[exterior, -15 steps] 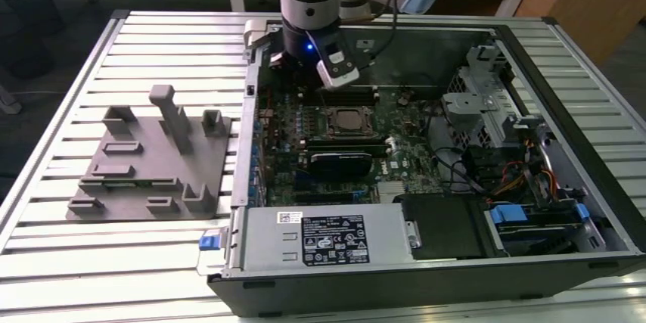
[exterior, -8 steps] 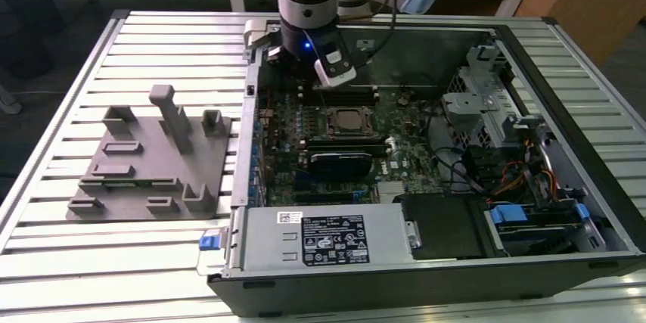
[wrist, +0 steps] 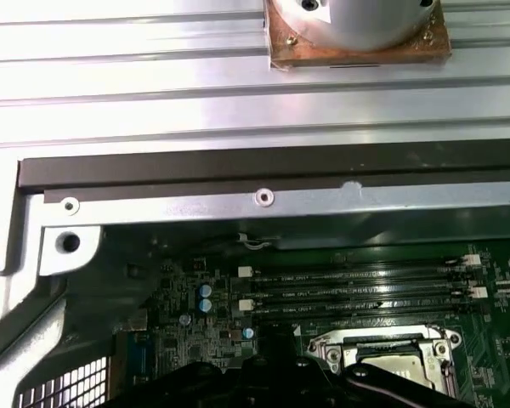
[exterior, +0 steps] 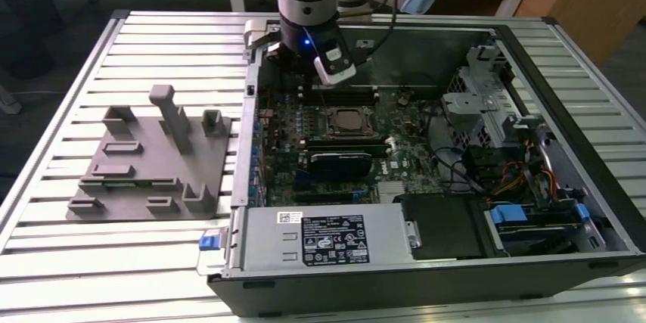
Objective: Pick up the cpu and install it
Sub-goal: 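Install the first cpu locking lever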
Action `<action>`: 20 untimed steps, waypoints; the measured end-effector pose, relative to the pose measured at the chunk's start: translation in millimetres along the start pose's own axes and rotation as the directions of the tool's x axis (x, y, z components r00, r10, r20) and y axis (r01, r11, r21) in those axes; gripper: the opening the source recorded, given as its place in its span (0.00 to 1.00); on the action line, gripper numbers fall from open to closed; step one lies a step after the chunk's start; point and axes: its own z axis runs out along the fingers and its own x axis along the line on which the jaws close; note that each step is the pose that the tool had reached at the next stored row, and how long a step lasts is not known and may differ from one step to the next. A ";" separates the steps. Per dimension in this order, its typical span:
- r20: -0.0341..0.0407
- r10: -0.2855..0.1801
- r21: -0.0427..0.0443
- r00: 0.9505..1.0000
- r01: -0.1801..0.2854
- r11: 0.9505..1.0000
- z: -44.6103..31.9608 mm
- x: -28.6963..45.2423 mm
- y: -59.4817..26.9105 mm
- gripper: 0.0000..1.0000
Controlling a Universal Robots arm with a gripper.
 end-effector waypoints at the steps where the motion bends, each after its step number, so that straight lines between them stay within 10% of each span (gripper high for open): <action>1: 0.000 0.000 0.000 1.000 0.000 1.000 0.0 0.0 0.0 0.11; 14: 0.001 0.003 0.007 1.000 -0.003 1.000 1.3 -35.7 3.6 0.11; 20: 0.004 0.010 0.017 1.000 -0.010 1.000 1.5 -40.6 4.1 0.11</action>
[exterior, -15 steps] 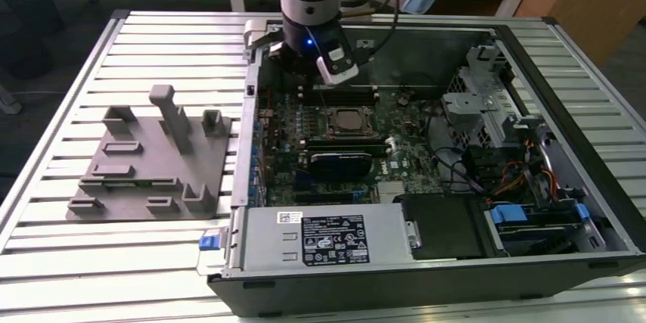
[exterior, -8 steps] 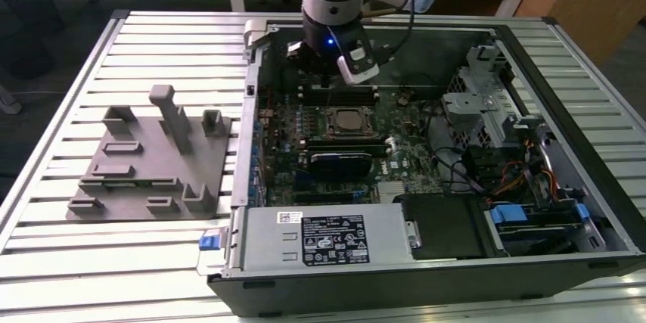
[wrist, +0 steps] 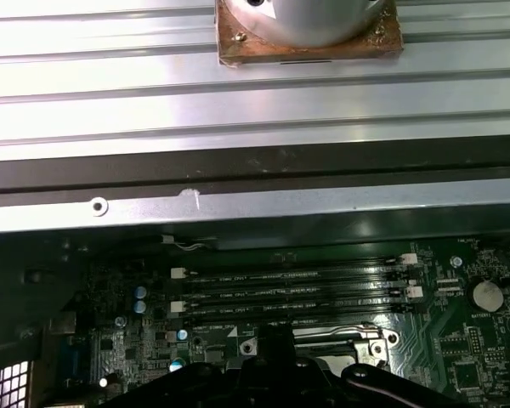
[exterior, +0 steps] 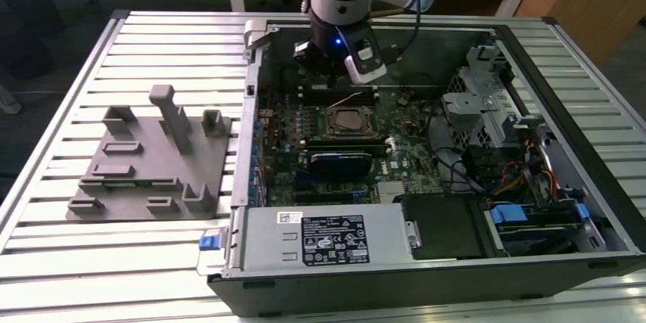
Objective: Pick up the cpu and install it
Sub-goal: 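Install the first cpu locking lever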
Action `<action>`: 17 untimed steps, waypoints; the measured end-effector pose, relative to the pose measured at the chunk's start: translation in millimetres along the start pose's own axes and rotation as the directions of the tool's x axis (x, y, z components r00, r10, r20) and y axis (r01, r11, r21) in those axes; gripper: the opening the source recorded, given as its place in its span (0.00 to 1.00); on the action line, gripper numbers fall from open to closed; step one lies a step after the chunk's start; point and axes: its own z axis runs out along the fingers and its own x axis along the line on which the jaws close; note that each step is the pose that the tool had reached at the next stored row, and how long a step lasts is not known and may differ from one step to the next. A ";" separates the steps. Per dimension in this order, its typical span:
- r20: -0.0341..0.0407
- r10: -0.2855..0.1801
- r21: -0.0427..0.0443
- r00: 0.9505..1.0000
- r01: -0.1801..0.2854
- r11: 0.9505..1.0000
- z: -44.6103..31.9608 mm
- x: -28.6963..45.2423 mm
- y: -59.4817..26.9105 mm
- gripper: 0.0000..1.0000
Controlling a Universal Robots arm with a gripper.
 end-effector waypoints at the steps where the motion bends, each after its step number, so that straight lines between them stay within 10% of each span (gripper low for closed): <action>1: 0.000 0.000 0.000 1.000 0.000 1.000 0.0 0.0 0.0 0.11; 5: 0.008 0.009 0.001 1.000 -0.009 1.000 0.4 -0.1 0.0 0.11; 17: 0.092 0.067 -0.003 0.994 -0.067 0.998 4.6 0.0 -1.1 0.11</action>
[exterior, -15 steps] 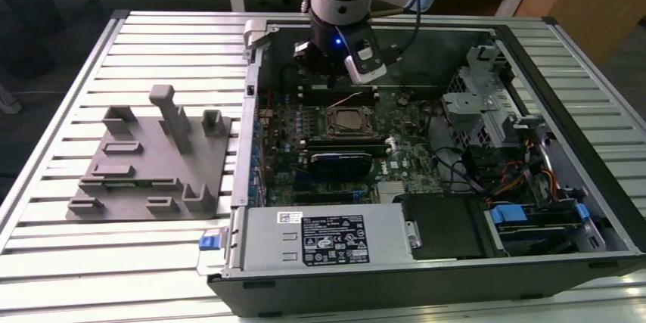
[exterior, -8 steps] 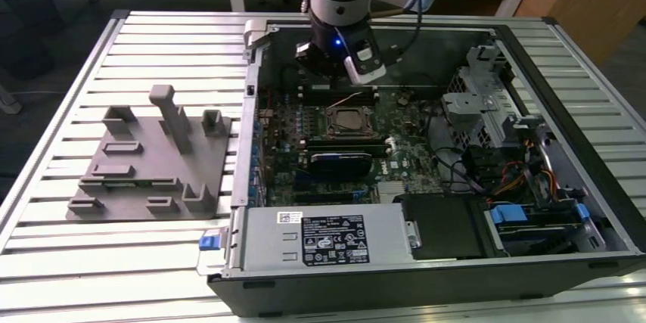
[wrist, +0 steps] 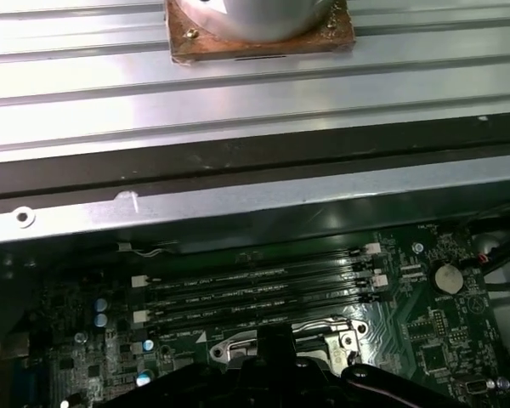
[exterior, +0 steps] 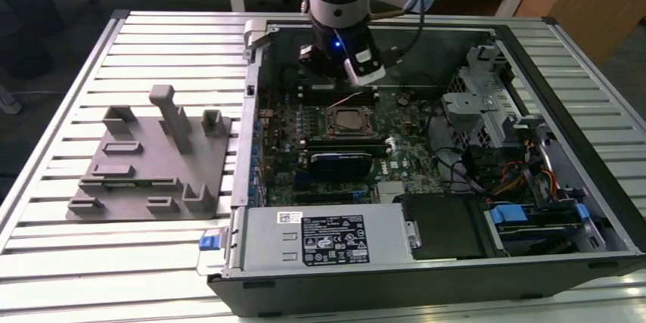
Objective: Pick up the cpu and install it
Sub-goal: 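Install the first cpu locking lever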
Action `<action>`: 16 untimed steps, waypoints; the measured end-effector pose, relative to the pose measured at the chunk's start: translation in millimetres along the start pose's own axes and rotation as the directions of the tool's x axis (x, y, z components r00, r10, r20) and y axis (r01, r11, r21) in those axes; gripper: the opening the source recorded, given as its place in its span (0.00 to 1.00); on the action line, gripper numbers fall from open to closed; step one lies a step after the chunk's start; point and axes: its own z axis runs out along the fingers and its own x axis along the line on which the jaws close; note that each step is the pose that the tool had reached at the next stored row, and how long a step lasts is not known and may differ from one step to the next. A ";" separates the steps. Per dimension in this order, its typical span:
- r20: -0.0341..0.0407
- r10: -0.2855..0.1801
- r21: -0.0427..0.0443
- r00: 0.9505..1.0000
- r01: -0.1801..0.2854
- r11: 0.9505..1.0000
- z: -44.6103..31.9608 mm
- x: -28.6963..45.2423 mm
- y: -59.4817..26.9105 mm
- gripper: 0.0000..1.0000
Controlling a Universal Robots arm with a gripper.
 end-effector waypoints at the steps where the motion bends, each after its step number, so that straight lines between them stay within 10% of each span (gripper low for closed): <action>1: 0.005 0.004 0.000 1.000 -0.004 1.000 0.6 0.0 -0.1 0.11; 16: 0.053 0.139 0.013 0.989 -0.140 0.990 14.1 0.3 -3.5 0.11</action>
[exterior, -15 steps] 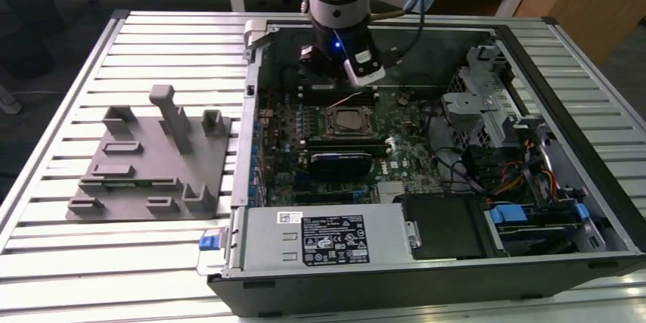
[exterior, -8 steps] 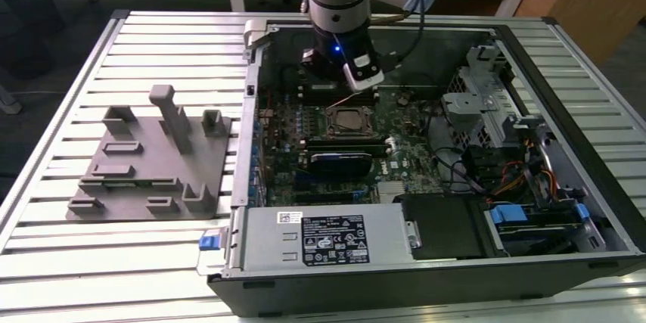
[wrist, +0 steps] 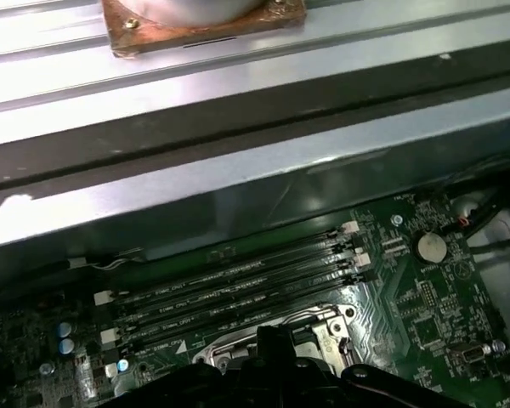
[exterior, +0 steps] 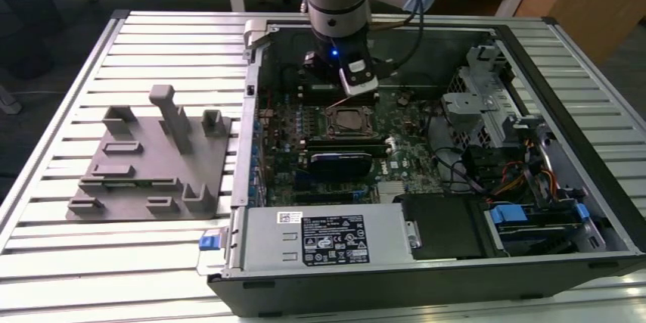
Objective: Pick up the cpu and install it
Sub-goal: 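Install the first cpu locking lever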
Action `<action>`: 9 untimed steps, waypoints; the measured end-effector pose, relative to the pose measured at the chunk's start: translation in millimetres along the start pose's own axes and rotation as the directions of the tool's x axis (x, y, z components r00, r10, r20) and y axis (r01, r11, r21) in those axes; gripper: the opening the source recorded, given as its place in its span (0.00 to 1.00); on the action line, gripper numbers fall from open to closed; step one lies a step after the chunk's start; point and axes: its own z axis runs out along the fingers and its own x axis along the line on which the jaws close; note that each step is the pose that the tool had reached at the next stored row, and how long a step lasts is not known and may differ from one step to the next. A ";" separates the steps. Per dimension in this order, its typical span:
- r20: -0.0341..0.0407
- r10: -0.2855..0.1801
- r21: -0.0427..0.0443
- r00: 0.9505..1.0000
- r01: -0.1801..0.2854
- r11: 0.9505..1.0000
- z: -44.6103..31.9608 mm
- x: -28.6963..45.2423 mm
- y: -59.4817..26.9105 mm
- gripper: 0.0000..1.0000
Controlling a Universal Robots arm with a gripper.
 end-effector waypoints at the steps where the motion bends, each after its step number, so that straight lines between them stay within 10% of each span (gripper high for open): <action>1: 0.004 0.012 0.001 1.000 -0.012 1.000 0.4 0.0 -0.1 0.11; 9: 0.034 0.072 0.001 0.997 -0.072 0.997 2.7 0.2 -0.7 0.11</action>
